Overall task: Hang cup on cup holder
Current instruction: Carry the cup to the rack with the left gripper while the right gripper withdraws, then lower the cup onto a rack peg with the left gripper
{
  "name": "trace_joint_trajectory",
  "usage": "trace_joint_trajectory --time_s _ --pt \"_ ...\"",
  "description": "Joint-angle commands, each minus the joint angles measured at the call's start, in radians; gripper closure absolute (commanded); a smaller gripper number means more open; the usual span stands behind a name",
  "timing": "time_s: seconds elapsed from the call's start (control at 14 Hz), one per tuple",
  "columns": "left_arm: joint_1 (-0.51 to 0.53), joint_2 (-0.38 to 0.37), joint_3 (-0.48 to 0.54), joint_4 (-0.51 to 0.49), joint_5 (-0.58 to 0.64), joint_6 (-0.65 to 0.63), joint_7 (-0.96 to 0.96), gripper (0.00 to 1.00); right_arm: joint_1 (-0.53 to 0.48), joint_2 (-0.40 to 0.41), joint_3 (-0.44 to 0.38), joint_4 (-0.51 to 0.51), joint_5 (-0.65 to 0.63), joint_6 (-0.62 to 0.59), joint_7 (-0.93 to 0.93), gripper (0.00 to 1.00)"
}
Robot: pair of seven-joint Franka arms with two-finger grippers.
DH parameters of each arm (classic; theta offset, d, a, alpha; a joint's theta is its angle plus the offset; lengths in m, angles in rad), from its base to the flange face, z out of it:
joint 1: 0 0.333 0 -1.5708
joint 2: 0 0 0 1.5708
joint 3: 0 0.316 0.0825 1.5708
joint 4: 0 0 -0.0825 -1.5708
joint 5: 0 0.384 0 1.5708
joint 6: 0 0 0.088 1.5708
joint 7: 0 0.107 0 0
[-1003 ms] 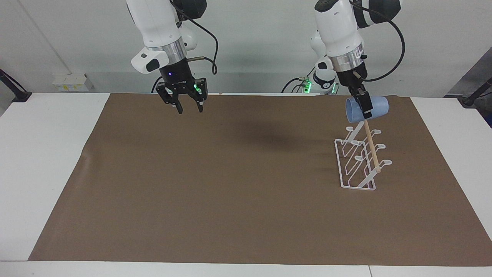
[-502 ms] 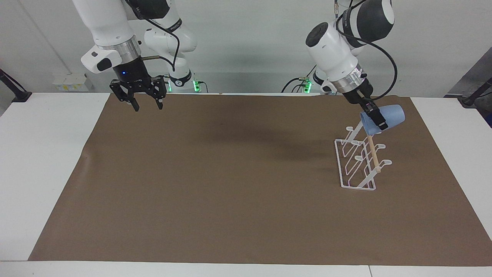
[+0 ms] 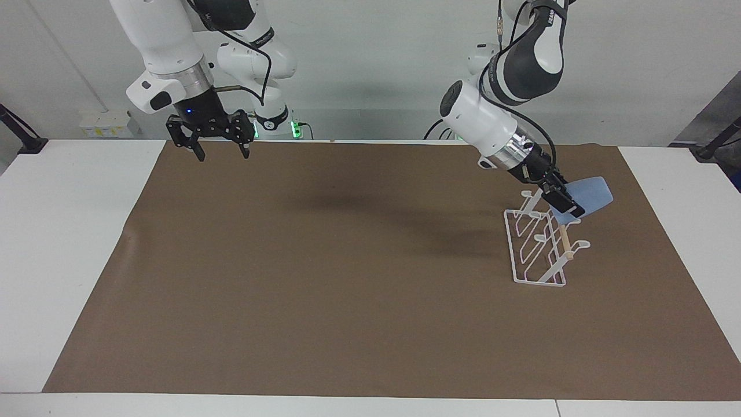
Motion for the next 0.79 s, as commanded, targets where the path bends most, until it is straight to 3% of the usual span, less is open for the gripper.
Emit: trace_joint_trajectory --time_s 0.0,0.29,0.72 --pt "-0.038 0.066 0.009 -0.007 0.089 -0.070 -0.091 1.00 -0.031 -0.037 0.014 -0.043 -0.014 0.003 -0.013 0.00" --pt "-0.043 0.138 0.009 -0.007 0.160 -0.127 -0.159 1.00 -0.052 -0.037 0.012 -0.041 -0.014 0.003 -0.040 0.00" --pt "-0.045 0.186 0.009 -0.010 0.197 -0.137 -0.182 1.00 -0.061 -0.035 0.015 -0.040 -0.010 0.004 -0.088 0.00"
